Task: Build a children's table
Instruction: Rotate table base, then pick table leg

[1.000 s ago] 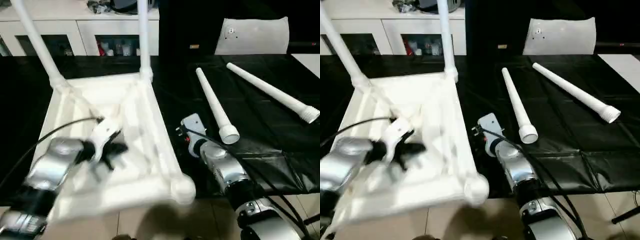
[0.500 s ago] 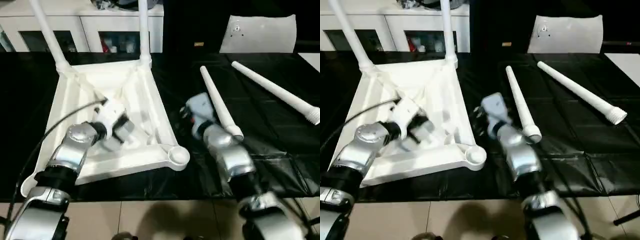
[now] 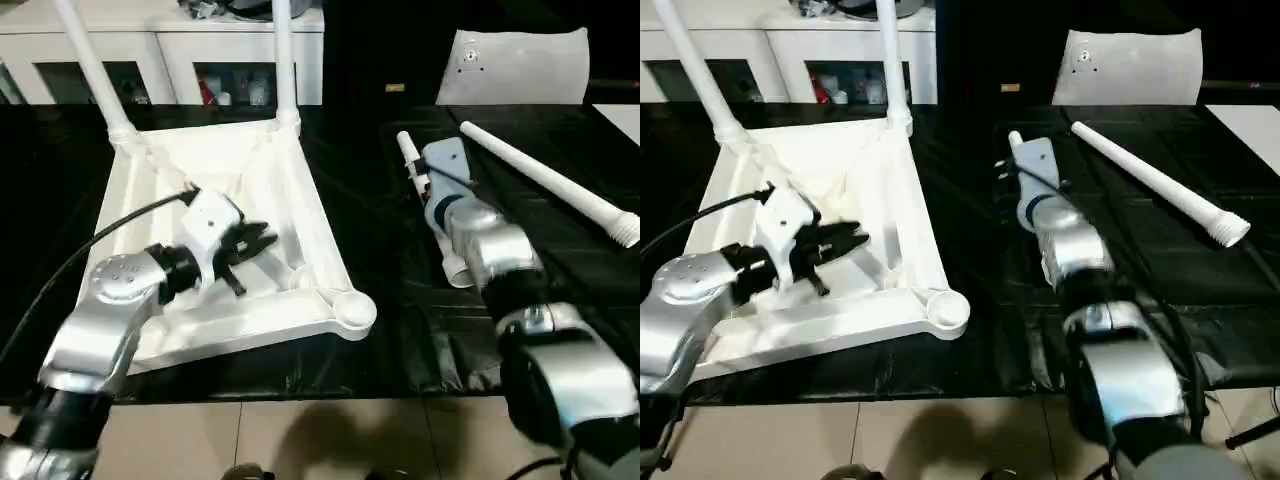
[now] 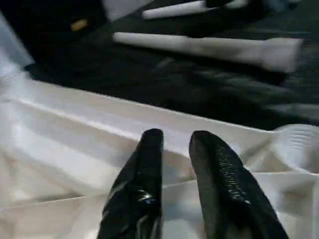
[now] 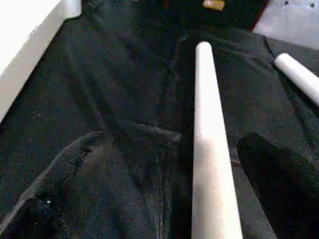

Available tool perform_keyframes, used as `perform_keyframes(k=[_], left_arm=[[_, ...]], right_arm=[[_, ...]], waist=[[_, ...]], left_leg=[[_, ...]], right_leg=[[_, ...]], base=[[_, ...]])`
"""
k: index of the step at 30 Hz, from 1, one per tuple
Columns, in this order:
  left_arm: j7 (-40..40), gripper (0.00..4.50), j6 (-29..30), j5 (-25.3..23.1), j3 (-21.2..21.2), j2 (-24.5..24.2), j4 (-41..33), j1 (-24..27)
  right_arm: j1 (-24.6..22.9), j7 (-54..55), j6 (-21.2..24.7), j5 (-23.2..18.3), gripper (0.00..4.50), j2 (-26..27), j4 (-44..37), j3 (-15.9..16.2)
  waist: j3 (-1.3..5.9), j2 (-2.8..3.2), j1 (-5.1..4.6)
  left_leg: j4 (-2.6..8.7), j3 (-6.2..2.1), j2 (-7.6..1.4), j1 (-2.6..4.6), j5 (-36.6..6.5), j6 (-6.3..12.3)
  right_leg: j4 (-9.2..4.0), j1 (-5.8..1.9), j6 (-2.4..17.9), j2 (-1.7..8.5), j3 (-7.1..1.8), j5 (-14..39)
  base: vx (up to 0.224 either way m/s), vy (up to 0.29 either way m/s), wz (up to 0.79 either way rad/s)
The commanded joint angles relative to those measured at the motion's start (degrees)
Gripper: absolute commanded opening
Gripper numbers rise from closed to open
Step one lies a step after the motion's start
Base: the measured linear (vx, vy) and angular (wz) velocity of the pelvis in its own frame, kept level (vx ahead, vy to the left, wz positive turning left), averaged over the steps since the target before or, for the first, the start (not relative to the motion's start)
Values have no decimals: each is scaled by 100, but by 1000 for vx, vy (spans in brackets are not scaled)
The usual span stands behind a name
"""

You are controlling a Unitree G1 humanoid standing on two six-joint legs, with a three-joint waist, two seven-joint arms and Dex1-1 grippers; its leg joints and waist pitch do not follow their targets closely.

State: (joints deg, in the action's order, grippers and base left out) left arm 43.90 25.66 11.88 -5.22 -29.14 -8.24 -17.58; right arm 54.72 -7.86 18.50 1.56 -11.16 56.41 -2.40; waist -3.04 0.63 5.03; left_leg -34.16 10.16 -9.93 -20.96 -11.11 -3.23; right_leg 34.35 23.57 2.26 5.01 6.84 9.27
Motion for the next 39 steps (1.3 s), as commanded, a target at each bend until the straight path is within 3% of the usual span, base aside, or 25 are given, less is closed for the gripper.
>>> perform_keyframes(k=[1, 2, 10, 11, 12, 16, 19, 24, 26, 27, 31, 39], left_arm=[[107, 146, 241, 109, -68, -86, -335, 42], [157, 154, 476, 229, -93, -130, -630, 127], [105, 221, 1014, 416, -86, -232, -1202, 271], [94, 221, 1114, 459, -78, -252, -1278, 263], [94, 237, 1114, 459, -78, -252, -1278, 263], [42, 257, 1389, 482, -45, -335, -1483, 263], [31, 287, 1430, 492, -63, -366, -1544, 296], [-3, 330, 1486, 463, -148, -406, -1613, 280], [-9, 336, 1517, 464, -152, -405, -1631, 263], [-15, 336, 1550, 462, -155, -408, -1653, 243], [-32, 336, 1603, 468, -171, -428, -1720, 230], [-21, 341, 1652, 509, -193, -495, -1813, 241]], right_arm=[[142, 63, 6, -82, 450, -46, 235, -97], [281, 119, -37, -82, 450, -80, 557, -136], [562, 159, -183, -61, 450, -95, 1244, -232], [610, 150, -178, -75, 450, -87, 1341, -257], [610, 150, -178, -75, 450, -87, 1341, -257], [764, 466, -162, -69, 450, -96, 1658, -300], [776, 477, -103, -101, 450, -104, 1714, -356], [716, 463, 214, -204, 450, -139, 1854, -471], [716, 440, 328, -198, 450, -142, 1905, -465], [695, 382, 466, -210, 450, -143, 1953, -472], [647, 290, 793, -310, 450, -152, 2026, -587], [640, 201, 1026, -380, 369, -167, 2035, -689]], waist=[[363, 21, -16], [362, -20, -30], [360, -27, -28], [363, -71, -27], [364, -47, -18], [361, -59, -31], [341, -36, -28], [358, -56, -28], [363, -79, -36], [361, -51, -27], [363, -61, -24], [352, -63, -28]], left_leg=[[409, -97, -320, 75, -1183, -24], [411, -100, -319, 56, -1176, -40], [385, -97, -297, 35, -1167, -46], [379, -90, -294, 27, -1123, -24], [376, -94, -295, 26, -1086, -19], [361, -94, -291, 14, -1107, -39], [364, -95, -287, 27, -1272, -80], [356, -94, -281, 20, -1175, -62], [350, -87, -280, 13, -1113, -46], [348, -93, -282, 17, -1087, -44], [339, -88, -276, 11, -1054, -34], [345, -100, -283, 25, -1258, -116]], right_leg=[[-349, -307, 983, 414, -386, 1575], [-332, -322, 1000, 407, -385, 1524], [-320, -325, 942, 402, -383, 1576], [-319, -330, 946, 403, -383, 1553], [-306, -328, 966, 408, -384, 1540], [-291, -318, 959, 403, -388, 1569], [-313, -297, 877, 392, -384, 1750], [-286, -315, 919, 384, -386, 1560], [-282, -317, 949, 380, -385, 1474], [-273, -317, 971, 384, -384, 1461], [-272, -326, 974, 383, -383, 1455], [-296, -314, 921, 388, -374, 1691]], base=[[0, 0, 0], [0, 0, 0], [0, 0, 0], [0, 0, 0], [0, 0, 0], [0, 0, 0], [0, 0, 0], [0, 0, 0], [0, 0, 0], [0, 0, 0], [0, 0, 0], [0, 0, 0]])
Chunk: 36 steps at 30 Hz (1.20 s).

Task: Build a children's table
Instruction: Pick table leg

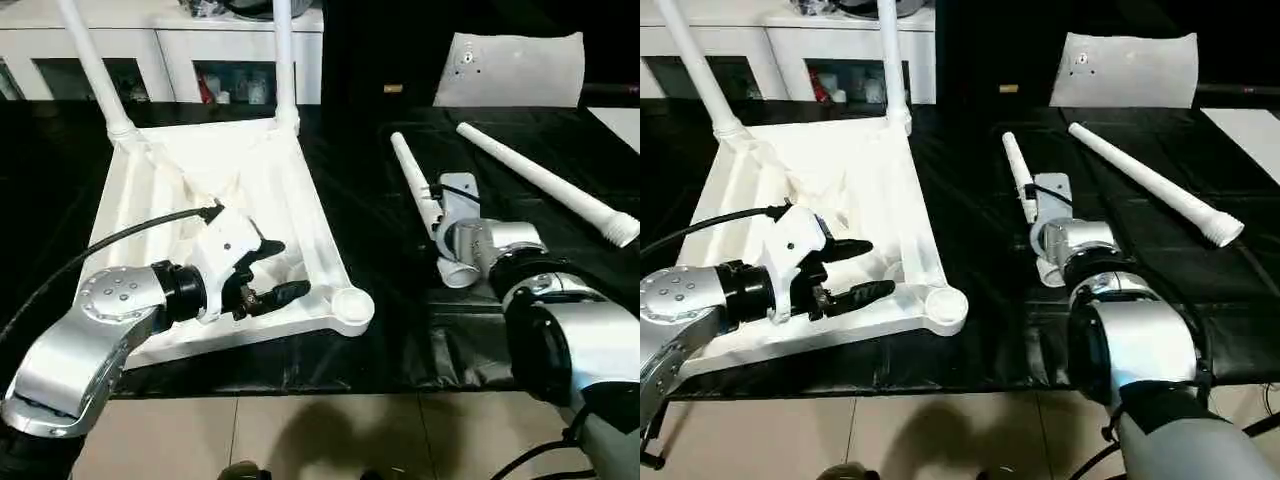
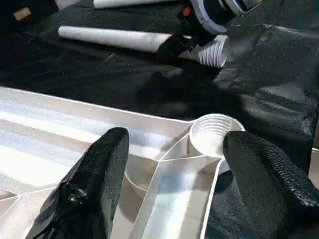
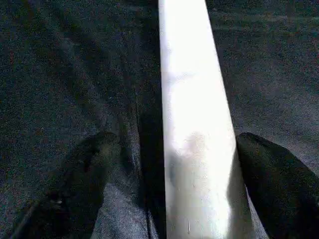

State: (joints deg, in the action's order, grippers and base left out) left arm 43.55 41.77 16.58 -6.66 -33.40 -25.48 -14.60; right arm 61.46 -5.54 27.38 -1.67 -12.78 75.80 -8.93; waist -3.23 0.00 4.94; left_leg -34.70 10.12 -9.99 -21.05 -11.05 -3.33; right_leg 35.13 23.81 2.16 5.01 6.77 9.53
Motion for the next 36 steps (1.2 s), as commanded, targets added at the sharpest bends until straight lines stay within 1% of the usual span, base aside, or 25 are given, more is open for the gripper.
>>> perform_keyframes(k=[1, 2, 3, 5, 6, 8, 9, 10, 11, 12, 15, 19, 20, 21, 22, 23, 26, 29, 30, 31, 32, 33, 35, 36], left_arm=[[16, 341, 55, 41, -49, -71, -91, -74], [16, 341, 55, 41, -49, -71, -91, -74], [14, 341, 74, 50, -47, -72, -101, -91], [11, 341, 89, 66, -45, -83, -118, -95], [9, 341, 113, 89, -42, -105, -149, -94], [10, 341, 123, 96, -40, -113, -161, -94], [13, 341, 138, 104, -32, -122, -176, -94], [17, 341, 149, 110, -25, -129, -185, -95], [18, 341, 155, 113, -20, -133, -190, -96], [24, 341, 167, 118, -11, -148, -207, -91], [40, 341, 187, 126, 7, -176, -239, -79], [46, 341, 206, 147, 22, -213, -266, -76], [38, 341, 209, 153, 16, -222, -270, -89], [38, 341, 209, 153, 16, -222, -270, -89], [29, 341, 211, 157, 9, -227, -275, -97], [7, 341, 206, 159, 10, -230, -290, -103], [-24, 341, 190, 132, 29, -251, -315, -81], [-53, 341, 175, 113, 41, -253, -338, -64], [-69, 341, 164, 109, 47, -259, -347, -54], [-75, 341, 160, 108, 49, -261, -350, -50], [-91, 341, 154, 109, 50, -263, -358, -41], [-122, 341, 133, 91, 53, -260, -358, -35], [-151, 341, 125, 90, 69, -242, -358, -25], [-161, 341, 121, 91, 74, -230, -353, -29]], right_arm=[[-34, -53, 191, -73, 359, -3, 92, -54], [-34, -53, 191, -73, 350, -3, 92, -54], [-33, -66, 241, -84, 343, -4, 88, -75], [-37, -82, 298, -97, 325, 0, 84, -103], [-42, -102, 362, -105, 315, 3, 77, -127], [-43, -108, 379, -104, 298, 1, 75, -129], [-42, -116, 399, -113, 290, 0, 74, -137], [-40, -120, 414, -119, 281, 0, 74, -144], [-39, -123, 423, -124, 271, 0, 73, -149], [-46, -133, 435, -128, 261, 4, 73, -152], [-65, -144, 455, -139, 241, 20, 68, -171], [-79, -148, 492, -151, 208, 40, 49, -196], [-83, -156, 504, -150, 202, 46, 41, -199], [-83, -156, 504, -150, 196, 46, 41, -199], [-86, -164, 512, -148, 196, 50, 36, -199], [-90, -172, 510, -152, 188, 57, 33, -207], [-91, -155, 466, -195, 186, 78, 26, -256], [-83, -129, 421, -236, 185, 86, 15, -308], [-81, -123, 413, -240, 184, 91, 8, -323], [-80, -121, 411, -240, 184, 93, 5, -329], [-81, -121, 394, -233, 184, 99, -5, -333], [-91, -96, 347, -238, 184, 111, -19, -349], [-111, -41, 276, -261, 184, 128, -39, -382], [-115, -27, 245, -270, 184, 128, -48, -393]], waist=[[366, -7, -20], [364, 2, -19], [350, -12, -25], [352, -3, -22], [336, -2, -29], [338, -3, -27], [335, 8, -25], [324, -2, -32], [329, -1, -28], [324, -13, -27], [319, 5, -26], [309, -11, -28], [307, -29, -29], [306, -22, -29], [306, -26, -31], [304, -64, -33], [297, -35, -37], [293, -44, -40], [292, -73, -41], [290, -59, -34], [292, -62, -36], [295, -94, -36], [304, -67, -31], [304, -67, -31]], left_leg=[[399, -94, -276, 30, -1270, -106], [401, -99, -277, 37, -1304, -112], [404, -96, -276, 36, -1314, -111], [405, -102, -278, 40, -1347, -123], [409, -104, -274, 32, -1385, -127], [412, -109, -277, 43, -1417, -136], [412, -109, -275, 46, -1422, -140], [414, -107, -272, 41, -1453, -138], [414, -109, -273, 42, -1447, -139], [416, -110, -272, 36, -1427, -132], [419, -115, -275, 48, -1481, -149], [423, -121, -271, 42, -1532, -156], [424, -119, -270, 38, -1523, -152], [426, -123, -273, 40, -1529, -156], [426, -123, -276, 43, -1529, -162], [427, -120, -278, 39, -1504, -154], [432, -122, -283, 47, -1508, -173], [436, -124, -281, 52, -1566, -188], [436, -120, -282, 51, -1562, -182], [438, -126, -282, 46, -1547, -187], [435, -124, -281, 48, -1549, -193], [437, -123, -282, 43, -1532, -189], [436, -127, -288, 52, -1520, -217], [436, -127, -288, 52, -1520, -217]], right_leg=[[-379, -335, 921, 388, -368, 1691], [-385, -329, 899, 387, -366, 1763], [-393, -320, 890, 383, -367, 1776], [-390, -322, 878, 385, -367, 1814], [-398, -321, 858, 383, -368, 1845], [-399, -315, 849, 385, -365, 1869], [-398, -310, 860, 386, -366, 1858], [-405, -307, 853, 379, -366, 1879], [-403, -312, 854, 384, -366, 1880], [-402, -315, 850, 386, -366, 1868], [-410, -307, 833, 387, -364, 1945], [-419, -312, 798, 390, -361, 2049], [-423, -312, 786, 393, -361, 2064], [-424, -309, 773, 396, -362, 2091], [-425, -305, 771, 396, -362, 2094], [-426, -307, 768, 399, -362, 2092], [-418, -292, 795, 391, -365, 2014], [-417, -295, 797, 392, -365, 2023], [-423, -295, 792, 395, -366, 2035], [-419, -298, 783, 403, -367, 2069], [-421, -295, 778, 401, -367, 2066], [-420, -303, 776, 403, -366, 2059], [-412, -297, 779, 408, -368, 2037], [-412, -297, 779, 408, -368, 2037]], base=[[0, 0, 0], [0, 0, 0], [0, 0, 0], [0, 0, 0], [0, 0, 0], [0, 0, 0], [0, 0, 0], [0, 0, 0], [0, 0, 0], [0, 0, 0], [0, 0, 0], [0, 0, 0], [0, 0, 0], [0, 0, 0], [0, 0, 0], [0, 0, 0], [0, 0, 0], [0, 0, 0], [0, 0, 0], [0, 0, 0], [0, 0, 0], [0, 0, 0], [0, 0, 0], [0, 0, 0]])
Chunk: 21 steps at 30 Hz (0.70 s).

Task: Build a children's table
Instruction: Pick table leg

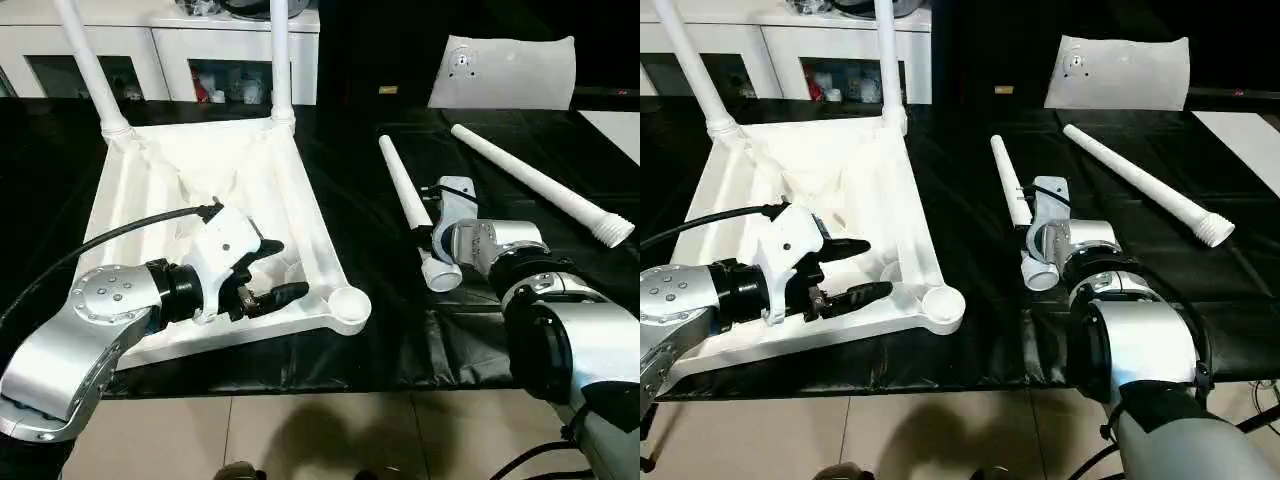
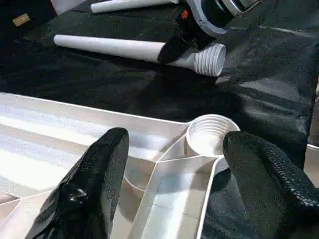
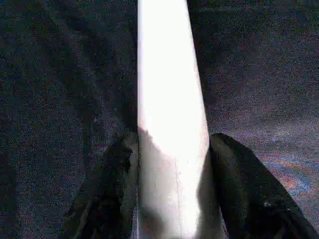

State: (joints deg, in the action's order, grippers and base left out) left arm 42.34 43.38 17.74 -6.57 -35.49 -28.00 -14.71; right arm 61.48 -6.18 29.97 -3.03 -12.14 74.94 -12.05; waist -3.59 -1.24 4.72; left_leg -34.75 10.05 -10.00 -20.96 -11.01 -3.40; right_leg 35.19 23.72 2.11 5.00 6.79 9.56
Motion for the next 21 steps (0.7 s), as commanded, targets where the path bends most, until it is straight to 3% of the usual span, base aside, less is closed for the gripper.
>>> perform_keyframes(k=[1, 6, 12, 13, 15, 16, 18, 20, 21], left_arm=[[-50, 341, -44, -23, 71, -10, -95, -23], [-263, 341, -139, -78, 70, 193, 42, -110], [-735, 341, -362, -227, 39, 659, 488, -369], [-757, 341, -377, -230, 38, 689, 515, -389], [-837, 341, -418, -279, 32, 753, 610, -445], [-905, 341, -438, -312, 29, 813, 672, -484], [-1128, 341, -454, -383, 51, 1003, 840, -580], [-1259, 341, -437, -375, 97, 1141, 935, -628], [-1324, 341, -430, -365, 121, 1217, 977, -651]], right_arm=[[-121, 52, -45, -143, 184, 65, 28, -94], [-121, 110, -330, -218, 184, 24, -141, -200], [-377, -325, -827, -478, 184, -11, -943, -338], [-425, -384, -886, -523, 184, 5, -1062, -361], [-528, -514, -936, -573, 184, 42, -1320, -355], [-633, -569, -941, -639, 184, 75, -1577, -378], [-957, -755, -798, -958, 184, 190, -2379, -516], [-1177, -914, -713, -1182, 184, 275, -2896, -596], [-1325, -1039, -643, -1324, 184, 318, -3197, -615]], waist=[[337, 51, -17], [361, 23, -5], [411, 78, 7], [426, 54, 6], [416, 101, 11], [419, 70, 3], [424, 147, 22], [443, 101, 18], [449, 146, 24]], left_leg=[[446, -121, -290, 45, -1540, -237], [432, -108, -292, 36, -1375, -218], [403, -90, -274, 17, -1083, -124], [394, -92, -277, 21, -1062, -116], [393, -94, -271, 10, -1076, -90], [394, -91, -273, 17, -1053, -71], [394, -97, -275, 23, -1031, -58], [399, -104, -279, 23, -975, -17], [400, -121, -281, 27, -967, -35]], right_leg=[[-407, -285, 806, 400, -370, 1929], [-388, -311, 848, 410, -377, 1724], [-355, -347, 927, 375, -374, 1231], [-341, -358, 957, 378, -371, 1199], [-360, -360, 933, 377, -369, 1238], [-371, -361, 911, 365, -366, 1230], [-379, -364, 863, 373, -369, 1210], [-384, -381, 828, 362, -364, 1111], [-366, -380, 872, 369, -356, 1109]], base=[[0, 0, 0], [0, 0, 0], [0, 0, 0], [0, 0, 0], [0, 0, 0], [0, 0, 0], [0, 0, 0], [0, 0, 0], [0, 0, 0]])
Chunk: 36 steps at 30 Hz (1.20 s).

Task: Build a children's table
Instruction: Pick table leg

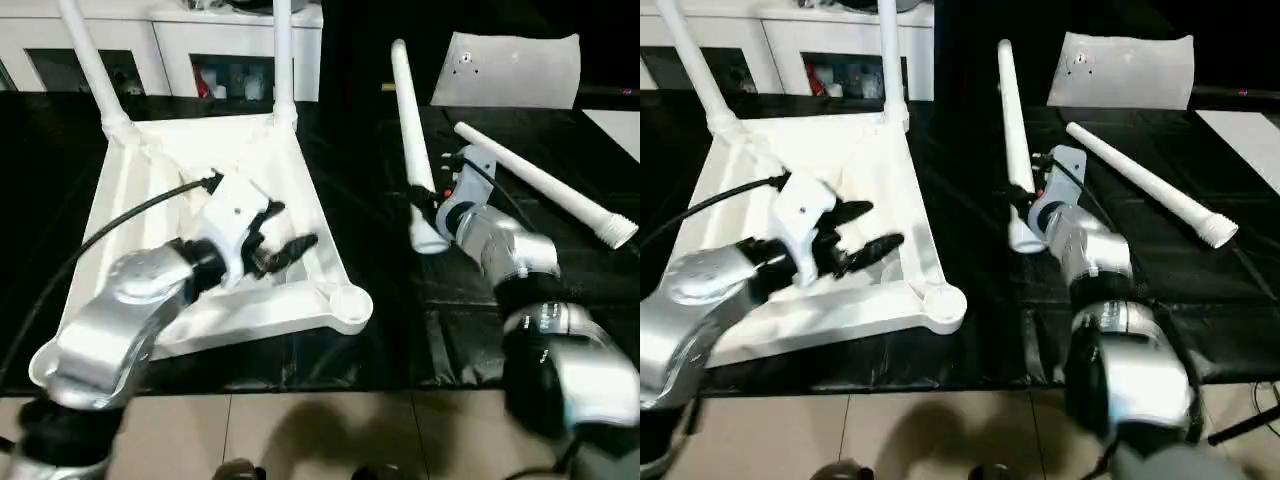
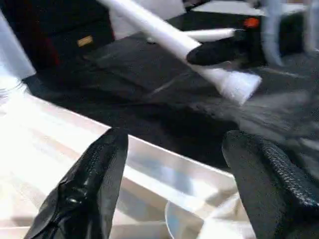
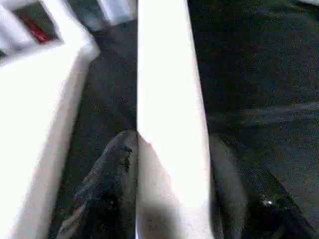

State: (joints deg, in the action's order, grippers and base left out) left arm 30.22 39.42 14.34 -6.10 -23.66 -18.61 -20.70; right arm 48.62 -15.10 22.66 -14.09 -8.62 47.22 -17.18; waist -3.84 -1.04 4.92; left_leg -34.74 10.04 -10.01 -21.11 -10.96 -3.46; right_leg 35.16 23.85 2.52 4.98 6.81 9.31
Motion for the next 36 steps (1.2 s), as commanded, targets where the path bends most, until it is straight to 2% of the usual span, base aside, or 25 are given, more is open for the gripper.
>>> perform_keyframes(k=[1, 2, 4, 5, 6, 7, 8, 9, 10, 11, 12, 13, 14, 16, 18, 19, 20, 21, 22, 24, 30, 34, 35, 36], left_arm=[[-170, 341, -31, -8, 99, 113, 92, -85], [-207, 341, -42, 38, 135, 189, 155, -114], [-260, 341, -69, 138, 206, 314, 279, -180], [-299, 358, -26, 295, 330, 465, 417, -304], [-299, 368, -26, 295, 330, 465, 417, -304], [-343, 375, 52, 407, 431, 573, 490, -407], [-375, 375, 163, 545, 555, 702, 587, -545], [-402, 375, 210, 612, 624, 777, 643, -630], [-462, 375, 227, 679, 726, 867, 727, -753], [-574, 375, 261, 768, 871, 988, 826, -911], [-660, 375, 282, 839, 986, 1080, 907, -1029], [-701, 375, 319, 924, 1074, 1151, 979, -1122], [-762, 375, 398, 1112, 1225, 1285, 1111, -1297], [-821, 375, 467, 1289, 1355, 1408, 1210, -1432], [-845, 375, 560, 1506, 1482, 1535, 1287, -1547], [-890, 375, 675, 1746, 1615, 1695, 1346, -1655], [-907, 375, 719, 1836, 1664, 1761, 1358, -1686], [-907, 375, 719, 1836, 1664, 1761, 1358, -1686], [-825, 375, 893, 2215, 1739, 1950, 1306, -1752], [-782, 375, 1127, 2524, 1797, 2109, 1249, -1827], [-828, 375, 1286, 2672, 1747, 2259, 1300, -1854], [-888, 375, 1227, 2540, 1635, 2242, 1344, -1775], [-874, 375, 1232, 2570, 1635, 2235, 1334, -1757], [-862, 340, 1244, 2604, 1640, 2233, 1323, -1747]], right_arm=[[-214, -315, 110, -380, 184, 22, -764, -113], [-365, -397, 142, -539, 184, 90, -1025, -161], [-648, -575, 177, -808, 184, 221, -1498, -218], [-921, -857, 270, -1137, 184, 360, -1972, -238], [-921, -857, 270, -1137, 184, 360, -1972, -238], [-1056, -1079, 384, -1377, 183, 428, -2249, -229], [-1238, -1252, 569, -1623, 183, 497, -2624, -192], [-1335, -1336, 673, -1746, 183, 530, -2824, -174], [-1447, -1476, 786, -1889, 183, 567, -3033, -129], [-1554, -1615, 899, -1959, 183, 561, -3201, -35], [-1635, -1731, 982, -2013, 183, 554, -3319, 39], [-1721, -1826, 1090, -2121, 183, 553, -3466, 87], [-1853, -1988, 1291, -2354, 183, 552, -3699, 129], [-1939, -2135, 1435, -2539, 183, 549, -3842, 149], [-2021, -2306, 1571, -2715, 183, 539, -3965, 179], [-2134, -2483, 1781, -2947, 183, 531, -4132, 203], [-2177, -2543, 1853, -3022, 183, 527, -4192, 212], [-2177, -2543, 1853, -3022, 183, 527, -4192, 212], [-2280, -2666, 1995, -3170, 183, 511, -4328, 262], [-2372, -2721, 2104, -3263, 183, 494, -4462, 313], [-2502, -2849, 2259, -3446, 183, 470, -4684, 426], [-2592, -2936, 2299, -3500, 183, 412, -4800, 479], [-2617, -2948, 2263, -3450, 183, 388, -4843, 524], [-2633, -2954, 2236, -3413, 183, 372, -4871, 556]], waist=[[468, 147, -1], [456, 122, 1], [464, 185, 7], [459, 250, 30], [459, 250, 30], [467, 227, 28], [463, 226, 40], [459, 236, 56], [468, 277, 66], [464, 270, 69], [454, 234, 62], [448, 235, 81], [453, 190, 77], [462, 212, 102], [466, 209, 110], [464, 193, 128], [476, 209, 169], [475, 205, 168], [477, 168, 177], [474, 185, 239], [462, 196, 344], [464, 188, 354], [479, 202, 355], [485, 200, 354]], left_leg=[[394, -112, -275, 43, -994, -11], [400, -97, -272, 50, -1039, 20], [401, -109, -256, 49, -1067, 60], [394, -106, -253, 55, -1109, 99], [394, -106, -253, 55, -1109, 99], [404, -115, -243, 33, -1086, 153], [400, -119, -248, 24, -1056, 178], [393, -113, -239, 31, -1041, 197], [397, -138, -253, 20, -1011, 199], [401, -128, -259, 26, -1022, 214], [397, -122, -250, 19, -1062, 210], [393, -119, -235, 17, -1058, 215], [396, -121, -234, 6, -1016, 233], [383, -124, -233, 11, -935, 246], [375, -120, -234, -11, -804, 287], [372, -114, -228, -9, -774, 315], [370, -123, -248, 0, -725, 327], [375, -126, -253, -10, -705, 337], [375, -119, -254, -9, -688, 335], [366, -111, -258, -8, -646, 321], [392, -122, -252, 2, -741, 245], [403, -133, -252, -3, -771, 193], [410, -147, -266, -7, -705, 190], [409, -147, -270, -6, -678, 186]], right_leg=[[-378, -390, 856, 364, -357, 1133], [-423, -386, 836, 357, -359, 1176], [-436, -397, 798, 353, -345, 1275], [-471, -386, 740, 358, -346, 1344], [-471, -386, 740, 358, -346, 1344], [-480, -418, 745, 343, -328, 1389], [-484, -420, 752, 358, -329, 1437], [-496, -411, 730, 355, -327, 1500], [-476, -416, 747, 367, -319, 1527], [-509, -405, 724, 362, -318, 1563], [-519, -408, 706, 355, -312, 1646], [-542, -417, 636, 369, -309, 1806], [-557, -421, 568, 373, -306, 1924], [-556, -412, 521, 392, -309, 1981], [-554, -409, 507, 384, -304, 1947], [-566, -401, 490, 378, -302, 1939], [-557, -397, 505, 394, -303, 1894], [-554, -401, 507, 388, -300, 1867], [-553, -398, 508, 387, -299, 1846], [-550, -399, 557, 414, -305, 1866], [-622, -378, 204, 404, -290, 2259], [-638, -381, 59, 402, -286, 2322], [-621, -388, 56, 403, -284, 2192], [-616, -390, 74, 400, -282, 2125]], base=[[0, 0, 0], [0, 0, 0], [0, 0, 0], [0, 0, 0], [0, 0, 0], [0, 0, 0], [0, 0, 0], [0, 0, 0], [0, 0, 0], [0, 0, 0], [0, 0, 0], [0, 0, 0], [0, 0, 0], [0, 0, 0], [0, 0, 0], [0, 0, 0], [0, 0, 0], [0, 0, 0], [0, 0, 0], [0, 0, 0], [0, 0, 0], [0, 0, 0], [0, 0, 0], [0, 0, 0]])
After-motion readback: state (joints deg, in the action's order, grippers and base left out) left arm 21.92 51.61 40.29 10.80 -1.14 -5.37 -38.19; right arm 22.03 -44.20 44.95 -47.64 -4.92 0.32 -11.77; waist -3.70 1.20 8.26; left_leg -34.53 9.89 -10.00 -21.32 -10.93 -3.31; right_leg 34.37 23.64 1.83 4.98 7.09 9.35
